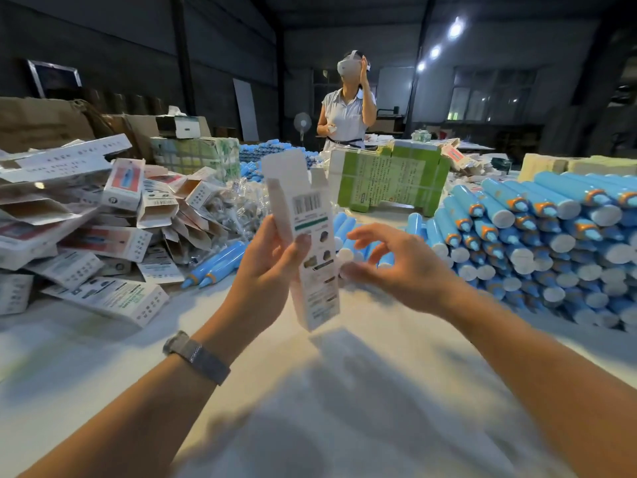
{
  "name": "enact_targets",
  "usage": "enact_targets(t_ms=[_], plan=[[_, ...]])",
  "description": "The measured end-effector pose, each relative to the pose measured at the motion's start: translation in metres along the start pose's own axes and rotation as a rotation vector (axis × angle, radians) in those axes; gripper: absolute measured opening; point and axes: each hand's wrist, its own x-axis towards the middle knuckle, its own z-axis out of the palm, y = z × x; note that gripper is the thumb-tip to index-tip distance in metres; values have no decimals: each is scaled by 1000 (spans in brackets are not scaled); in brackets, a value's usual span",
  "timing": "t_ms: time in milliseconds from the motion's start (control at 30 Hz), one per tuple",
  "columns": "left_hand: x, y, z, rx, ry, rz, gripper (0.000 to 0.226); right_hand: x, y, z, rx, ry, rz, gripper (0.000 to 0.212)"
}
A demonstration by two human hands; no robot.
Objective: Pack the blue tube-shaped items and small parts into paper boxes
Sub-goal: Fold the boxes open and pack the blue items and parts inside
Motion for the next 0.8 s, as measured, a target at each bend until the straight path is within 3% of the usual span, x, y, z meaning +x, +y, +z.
enact_targets(t_ms=[67,133,200,367,500,800], plan=[[0,-3,-1,134,-27,36,24,4,19,-11,-352,95,93,39],[-4,-6,0,203,-80,34,27,5,33,-15,-788,-12,205,47],[-6,-7,2,213,-128,19,28,2,44,-13,-1053,-142,248,44],[-9,-8,1,183,-137,-12,35,-2,51,-4,-1138,7,178,26],[-11,-7,4,180,-146,-21,35,-4,56,-2,-1013,149,103,28],[-10,-11,4,266,-79,1,24,12,-8,-34,-41,721,-175,25]])
